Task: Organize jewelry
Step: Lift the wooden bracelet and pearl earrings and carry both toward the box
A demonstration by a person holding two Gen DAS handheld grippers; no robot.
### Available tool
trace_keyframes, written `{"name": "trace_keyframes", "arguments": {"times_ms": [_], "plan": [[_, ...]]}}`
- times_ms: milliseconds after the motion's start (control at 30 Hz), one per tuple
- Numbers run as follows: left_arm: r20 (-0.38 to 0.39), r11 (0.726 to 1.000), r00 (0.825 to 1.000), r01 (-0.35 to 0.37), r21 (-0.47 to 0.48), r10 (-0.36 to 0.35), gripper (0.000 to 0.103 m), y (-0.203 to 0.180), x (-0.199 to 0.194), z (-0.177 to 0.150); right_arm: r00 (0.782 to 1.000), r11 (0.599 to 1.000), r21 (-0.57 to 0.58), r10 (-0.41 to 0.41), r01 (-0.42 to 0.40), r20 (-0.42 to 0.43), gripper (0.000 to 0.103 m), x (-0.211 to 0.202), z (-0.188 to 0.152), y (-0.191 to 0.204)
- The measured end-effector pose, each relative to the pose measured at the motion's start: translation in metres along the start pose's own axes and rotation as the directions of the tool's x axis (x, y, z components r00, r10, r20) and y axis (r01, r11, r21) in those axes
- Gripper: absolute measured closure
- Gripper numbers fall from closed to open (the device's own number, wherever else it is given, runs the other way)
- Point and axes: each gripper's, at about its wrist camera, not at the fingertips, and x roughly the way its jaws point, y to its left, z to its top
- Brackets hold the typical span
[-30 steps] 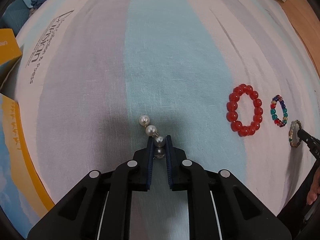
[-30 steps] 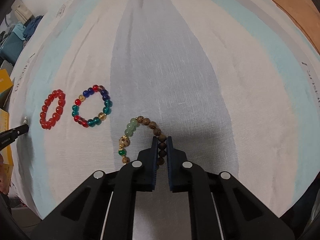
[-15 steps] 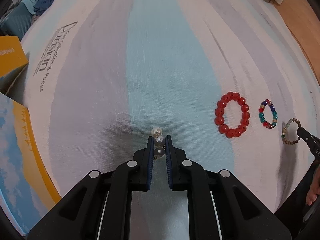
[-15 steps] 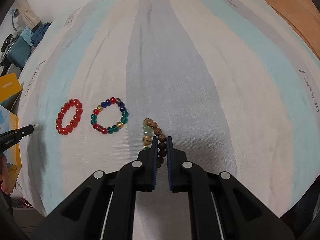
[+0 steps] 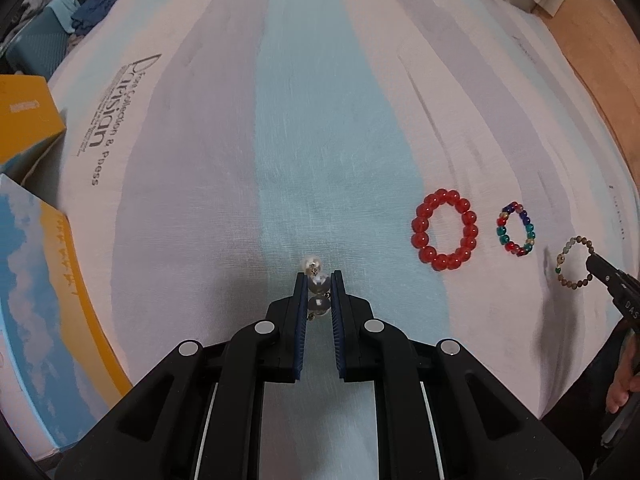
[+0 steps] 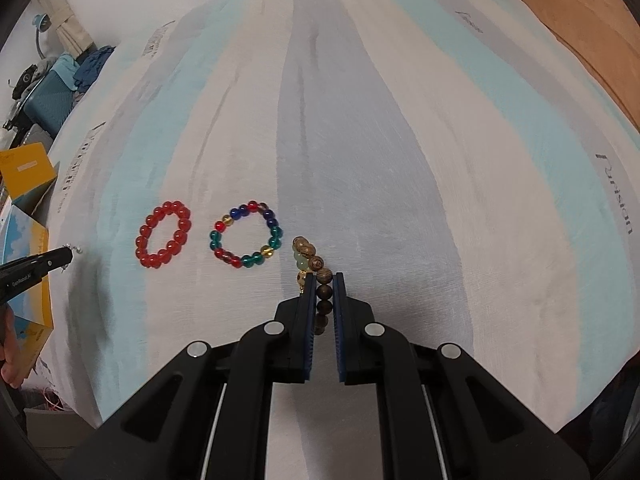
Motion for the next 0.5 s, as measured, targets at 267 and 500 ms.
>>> {"name": "trace_keyframes", "arguments": {"times_ms": [267, 500], "plan": [[0.030, 1.000, 1.000, 0.005, -0.005, -0.005, 0.093, 0.006, -0.023, -0.004, 1.000, 1.000, -0.018, 0.002, -0.001, 0.020, 0.096, -0.016, 0.002, 0.016], [0.044, 1.000, 0.999, 0.005, -0.006, -0.005, 0.093, 0.013, -0.038, -0.009, 0.999, 0.999, -0.041, 0.003, -0.002, 0.041, 0.096, -0.030, 0.005, 0.032]]}}
